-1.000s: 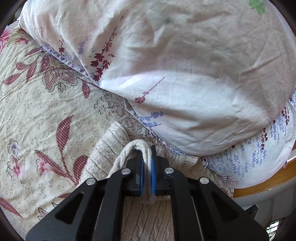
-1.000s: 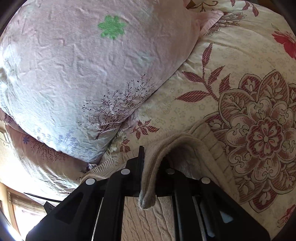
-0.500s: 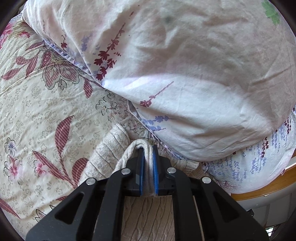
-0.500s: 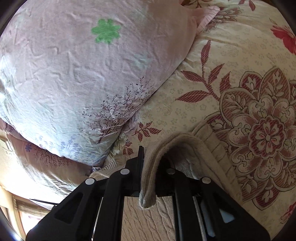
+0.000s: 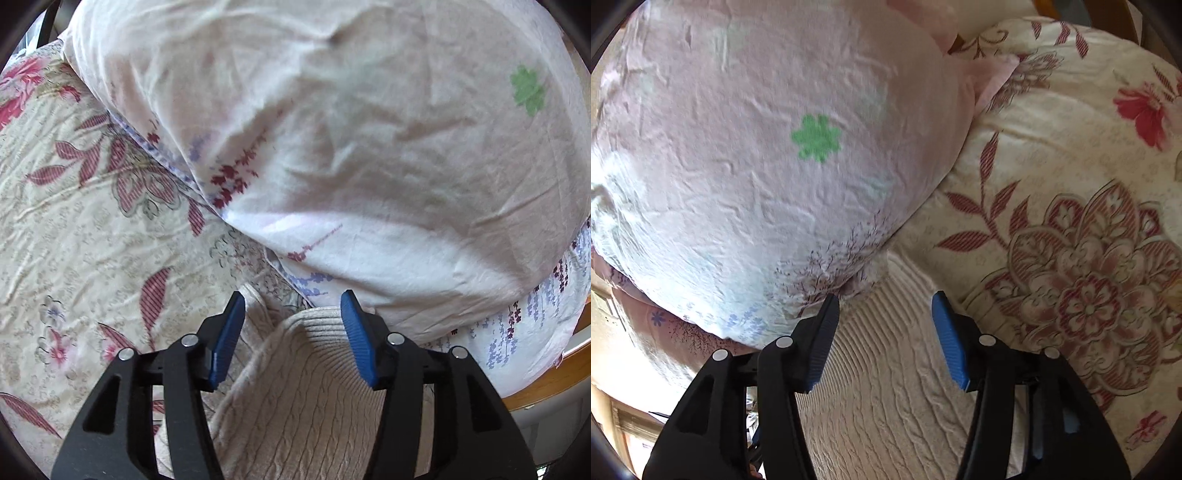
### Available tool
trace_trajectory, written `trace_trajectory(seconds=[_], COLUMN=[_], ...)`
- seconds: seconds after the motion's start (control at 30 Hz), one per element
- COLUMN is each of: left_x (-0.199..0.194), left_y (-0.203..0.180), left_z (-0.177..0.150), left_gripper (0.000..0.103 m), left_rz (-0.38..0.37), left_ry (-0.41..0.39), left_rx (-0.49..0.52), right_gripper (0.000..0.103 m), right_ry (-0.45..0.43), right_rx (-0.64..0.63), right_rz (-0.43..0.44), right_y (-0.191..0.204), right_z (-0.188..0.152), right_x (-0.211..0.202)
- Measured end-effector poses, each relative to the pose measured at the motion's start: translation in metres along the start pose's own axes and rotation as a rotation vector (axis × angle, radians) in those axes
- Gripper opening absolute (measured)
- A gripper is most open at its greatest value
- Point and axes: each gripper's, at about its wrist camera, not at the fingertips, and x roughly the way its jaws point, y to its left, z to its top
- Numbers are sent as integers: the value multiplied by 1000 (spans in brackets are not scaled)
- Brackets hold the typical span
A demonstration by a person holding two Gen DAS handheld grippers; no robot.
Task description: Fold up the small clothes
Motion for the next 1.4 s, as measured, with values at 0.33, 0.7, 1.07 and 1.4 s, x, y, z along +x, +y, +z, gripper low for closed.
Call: trace_trajectory(seconds=[0.33,0.7,1.07,1.4], left_x=[-20,18,-19,-9], left_y=[-50,-38,-48,-37], left_z=[-47,-70,-78,-104], left_gripper=[53,57,73,81], left_rz=[-27,110,131,239], left_ry=[75,172,87,132], left_rx=[386,448,517,618], right_gripper=[64,69,76,86], right_ry=[96,155,91,106], right_rx=[-362,-474,-627,-776], right_rz=[-21,-190,-245,-403], right_y=[36,36,56,49], right_z=[-24,-57,-79,-112], right_x=[-4,16,-12,3])
